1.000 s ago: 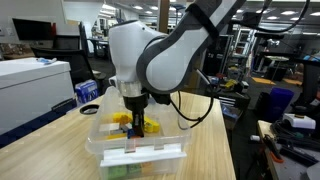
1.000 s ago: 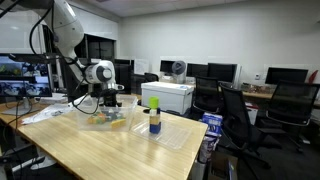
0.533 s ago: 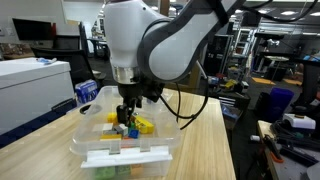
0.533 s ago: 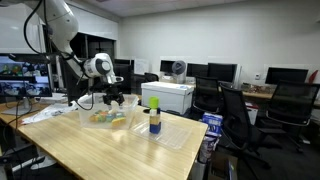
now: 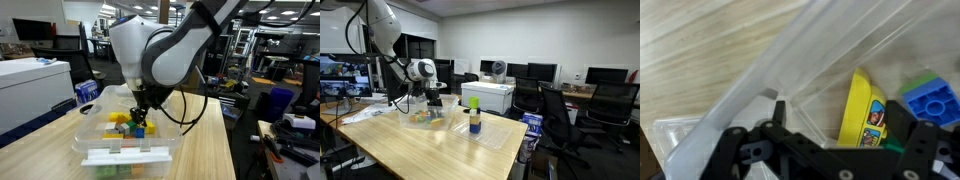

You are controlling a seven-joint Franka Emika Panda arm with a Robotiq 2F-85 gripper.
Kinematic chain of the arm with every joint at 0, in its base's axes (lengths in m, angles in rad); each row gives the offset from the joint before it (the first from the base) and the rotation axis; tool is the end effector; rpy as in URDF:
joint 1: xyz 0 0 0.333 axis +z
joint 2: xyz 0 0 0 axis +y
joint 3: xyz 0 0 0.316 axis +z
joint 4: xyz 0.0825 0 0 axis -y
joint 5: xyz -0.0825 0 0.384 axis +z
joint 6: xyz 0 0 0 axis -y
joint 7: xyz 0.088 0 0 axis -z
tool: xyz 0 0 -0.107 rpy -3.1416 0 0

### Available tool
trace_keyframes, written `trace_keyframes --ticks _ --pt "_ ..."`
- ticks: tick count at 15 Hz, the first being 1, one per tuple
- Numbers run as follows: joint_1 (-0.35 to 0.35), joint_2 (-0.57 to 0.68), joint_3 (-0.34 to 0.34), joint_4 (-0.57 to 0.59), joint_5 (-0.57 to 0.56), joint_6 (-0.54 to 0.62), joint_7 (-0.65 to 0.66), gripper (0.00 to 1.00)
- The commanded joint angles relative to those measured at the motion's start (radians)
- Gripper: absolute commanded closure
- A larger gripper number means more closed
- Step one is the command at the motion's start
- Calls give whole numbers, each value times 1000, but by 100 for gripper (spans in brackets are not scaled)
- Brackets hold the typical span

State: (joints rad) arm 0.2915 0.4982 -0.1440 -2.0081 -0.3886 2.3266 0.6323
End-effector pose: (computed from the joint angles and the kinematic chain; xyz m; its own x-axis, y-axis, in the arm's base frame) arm 0.5816 0.0803 0.1941 0.9837 -0.1797 -0.0085 -0.1643 -0.9166 0.3646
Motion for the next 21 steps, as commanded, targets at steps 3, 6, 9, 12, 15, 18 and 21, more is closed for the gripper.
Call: trace_keyframes --ticks 3,6,9,12,15,18,21 --pt "-59 38 14 -4 43 38 20 0" --pt "-77 34 22 -7 81 71 10 0" --pt "-82 17 26 1 135 65 21 0" --pt "-83 10 31 23 197 23 30 0" --pt "-79 11 28 37 225 11 42 0" --pt "-66 31 16 51 212 -28 95 0" --pt "-70 38 23 50 211 -44 120 0"
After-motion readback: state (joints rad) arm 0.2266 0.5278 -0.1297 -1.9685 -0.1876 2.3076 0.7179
